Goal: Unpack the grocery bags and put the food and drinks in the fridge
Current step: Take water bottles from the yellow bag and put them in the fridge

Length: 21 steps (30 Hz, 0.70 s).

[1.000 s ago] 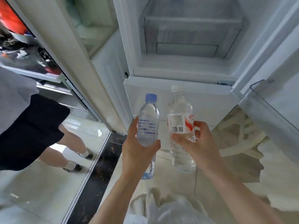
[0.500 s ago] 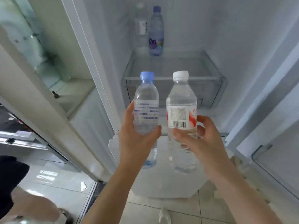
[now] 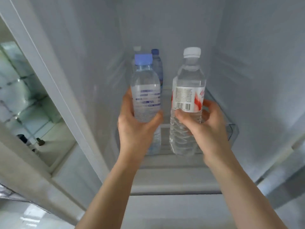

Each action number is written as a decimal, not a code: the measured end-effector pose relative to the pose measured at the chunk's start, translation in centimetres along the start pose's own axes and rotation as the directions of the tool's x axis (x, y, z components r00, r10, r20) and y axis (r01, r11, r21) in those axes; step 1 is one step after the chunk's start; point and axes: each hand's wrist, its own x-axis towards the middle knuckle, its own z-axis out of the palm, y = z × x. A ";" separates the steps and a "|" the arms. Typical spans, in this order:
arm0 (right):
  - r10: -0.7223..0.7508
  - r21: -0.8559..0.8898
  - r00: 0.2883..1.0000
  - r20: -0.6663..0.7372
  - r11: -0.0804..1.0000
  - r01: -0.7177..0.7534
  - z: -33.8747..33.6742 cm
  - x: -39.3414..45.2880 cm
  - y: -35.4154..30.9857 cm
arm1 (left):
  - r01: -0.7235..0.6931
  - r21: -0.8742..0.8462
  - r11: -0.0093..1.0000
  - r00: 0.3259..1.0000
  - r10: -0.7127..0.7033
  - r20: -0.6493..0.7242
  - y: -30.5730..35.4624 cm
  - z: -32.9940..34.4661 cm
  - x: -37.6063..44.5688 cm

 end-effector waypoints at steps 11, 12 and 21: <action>-0.132 -0.137 0.989 -0.072 0.983 0.122 4.3 9.4 2.5 | -0.083 -0.130 0.988 0.995 0.074 -0.070 -4.2 4.5 9.3; -0.132 -0.137 0.989 -0.064 0.983 0.122 4.4 10.0 3.0 | -0.072 -0.144 0.987 0.996 0.064 -0.062 -4.8 5.0 9.6; -0.083 -0.124 0.996 -0.027 0.989 0.079 4.5 13.4 5.9 | -0.021 -0.150 0.988 1.000 0.022 0.004 -8.5 6.9 10.6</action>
